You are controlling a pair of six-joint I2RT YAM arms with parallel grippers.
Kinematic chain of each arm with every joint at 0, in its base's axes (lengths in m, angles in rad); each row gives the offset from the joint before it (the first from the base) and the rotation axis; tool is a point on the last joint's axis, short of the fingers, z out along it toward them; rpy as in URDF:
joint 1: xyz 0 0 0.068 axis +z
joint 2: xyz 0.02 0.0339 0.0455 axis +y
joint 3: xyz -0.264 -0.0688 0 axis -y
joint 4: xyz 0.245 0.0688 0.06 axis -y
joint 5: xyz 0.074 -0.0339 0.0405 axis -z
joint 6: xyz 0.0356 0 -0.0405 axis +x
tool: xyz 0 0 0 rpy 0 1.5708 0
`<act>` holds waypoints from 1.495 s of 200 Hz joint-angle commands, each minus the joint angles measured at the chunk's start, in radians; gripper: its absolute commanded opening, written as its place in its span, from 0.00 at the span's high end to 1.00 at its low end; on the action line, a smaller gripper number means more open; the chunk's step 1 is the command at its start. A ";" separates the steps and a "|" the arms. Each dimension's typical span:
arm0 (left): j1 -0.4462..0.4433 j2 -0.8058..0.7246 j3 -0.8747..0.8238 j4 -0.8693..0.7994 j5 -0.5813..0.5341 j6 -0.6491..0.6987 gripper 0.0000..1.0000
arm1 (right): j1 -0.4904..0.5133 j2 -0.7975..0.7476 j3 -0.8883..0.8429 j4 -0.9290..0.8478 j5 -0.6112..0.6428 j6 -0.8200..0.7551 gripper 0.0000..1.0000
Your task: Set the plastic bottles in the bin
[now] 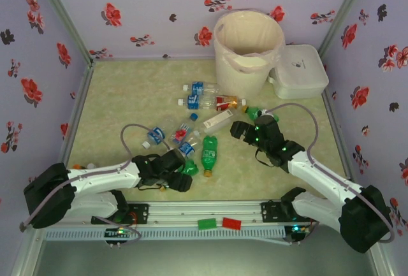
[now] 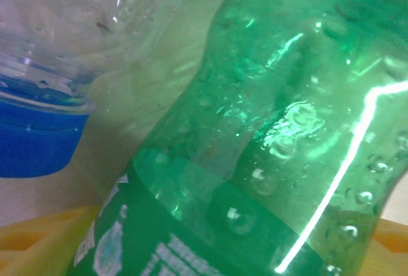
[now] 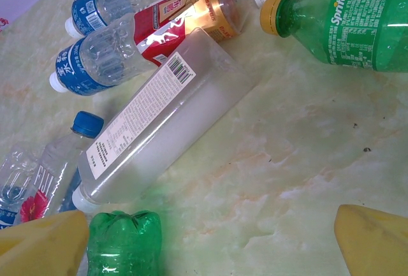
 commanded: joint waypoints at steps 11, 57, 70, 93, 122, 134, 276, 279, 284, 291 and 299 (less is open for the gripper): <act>-0.011 0.031 -0.007 0.038 -0.003 0.025 0.28 | 0.010 0.005 0.026 0.023 0.005 0.014 0.00; -0.016 -0.017 -0.001 0.028 -0.004 0.030 0.48 | 0.010 0.014 0.028 0.024 0.007 0.014 0.00; -0.016 -0.046 0.004 0.025 -0.004 0.028 0.52 | 0.009 0.014 0.027 0.022 0.008 0.013 0.00; -0.016 -0.109 0.035 0.012 -0.009 0.027 0.56 | 0.010 0.015 0.023 0.020 0.015 0.016 0.00; -0.016 -0.187 0.102 -0.007 -0.081 0.032 0.63 | 0.008 0.012 0.021 0.002 0.045 0.022 0.00; -0.012 -0.207 0.135 -0.002 -0.120 0.041 0.68 | 0.008 0.011 0.027 -0.017 0.065 0.026 0.00; 0.322 0.329 0.987 0.339 0.037 0.481 1.00 | -0.090 -0.166 0.009 -0.213 0.115 0.034 0.00; 0.324 0.351 1.020 0.332 0.043 0.487 1.00 | -0.090 -0.165 0.009 -0.212 0.113 0.033 0.00; 0.330 0.384 1.073 0.319 0.052 0.494 1.00 | -0.090 -0.166 0.008 -0.213 0.110 0.031 0.00; 0.337 0.435 1.143 0.301 0.067 0.503 1.00 | -0.090 -0.166 0.008 -0.214 0.107 0.028 0.00; 0.344 0.492 1.232 0.281 0.083 0.514 1.00 | -0.090 -0.166 0.008 -0.217 0.104 0.026 0.00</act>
